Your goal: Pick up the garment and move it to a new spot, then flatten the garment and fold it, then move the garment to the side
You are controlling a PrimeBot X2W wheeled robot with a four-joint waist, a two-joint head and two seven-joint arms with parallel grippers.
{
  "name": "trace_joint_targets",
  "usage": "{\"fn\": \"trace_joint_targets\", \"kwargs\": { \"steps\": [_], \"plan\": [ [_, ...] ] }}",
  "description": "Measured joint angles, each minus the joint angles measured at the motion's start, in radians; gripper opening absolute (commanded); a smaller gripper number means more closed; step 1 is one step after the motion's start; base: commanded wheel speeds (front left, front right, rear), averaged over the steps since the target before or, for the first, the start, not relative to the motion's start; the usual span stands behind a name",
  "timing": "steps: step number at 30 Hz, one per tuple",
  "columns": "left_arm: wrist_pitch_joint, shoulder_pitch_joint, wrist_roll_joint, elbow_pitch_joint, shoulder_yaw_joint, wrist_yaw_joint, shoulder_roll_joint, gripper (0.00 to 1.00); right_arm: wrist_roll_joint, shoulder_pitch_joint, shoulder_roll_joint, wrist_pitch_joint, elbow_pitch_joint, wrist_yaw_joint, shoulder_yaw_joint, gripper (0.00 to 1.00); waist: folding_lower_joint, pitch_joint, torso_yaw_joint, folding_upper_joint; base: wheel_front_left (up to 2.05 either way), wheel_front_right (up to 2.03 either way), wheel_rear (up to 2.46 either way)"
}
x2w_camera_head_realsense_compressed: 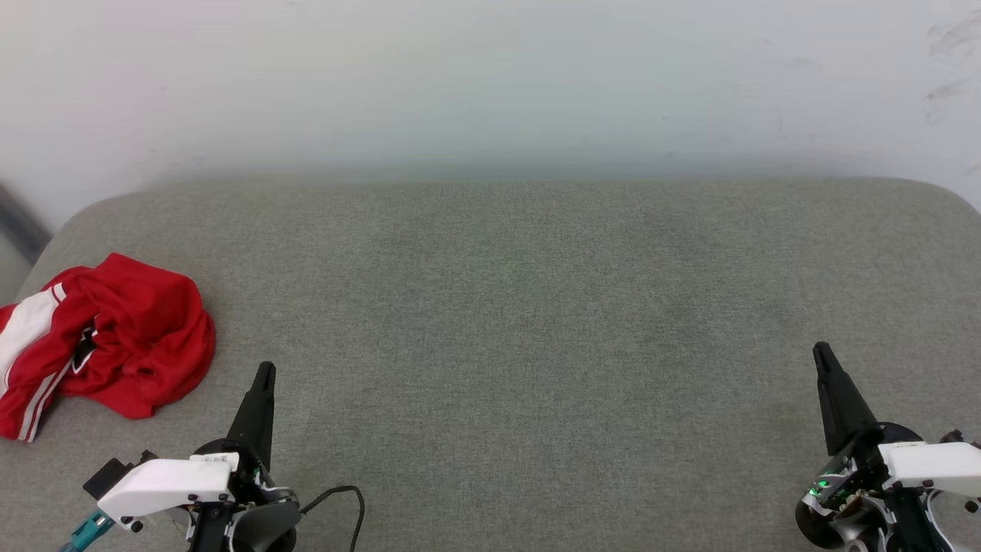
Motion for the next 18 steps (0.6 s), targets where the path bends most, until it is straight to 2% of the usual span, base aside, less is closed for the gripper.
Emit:
{"fn": "trace_joint_targets", "kwargs": {
  "steps": [18],
  "plan": [
    [0.000,0.000,0.000,0.000,0.000,0.000,0.000,0.00,0.000,0.000,0.000,0.000,0.000,0.000,0.000,0.00,0.0000,0.000,0.000,0.0000,0.00,0.00,0.00]
  ]
}}
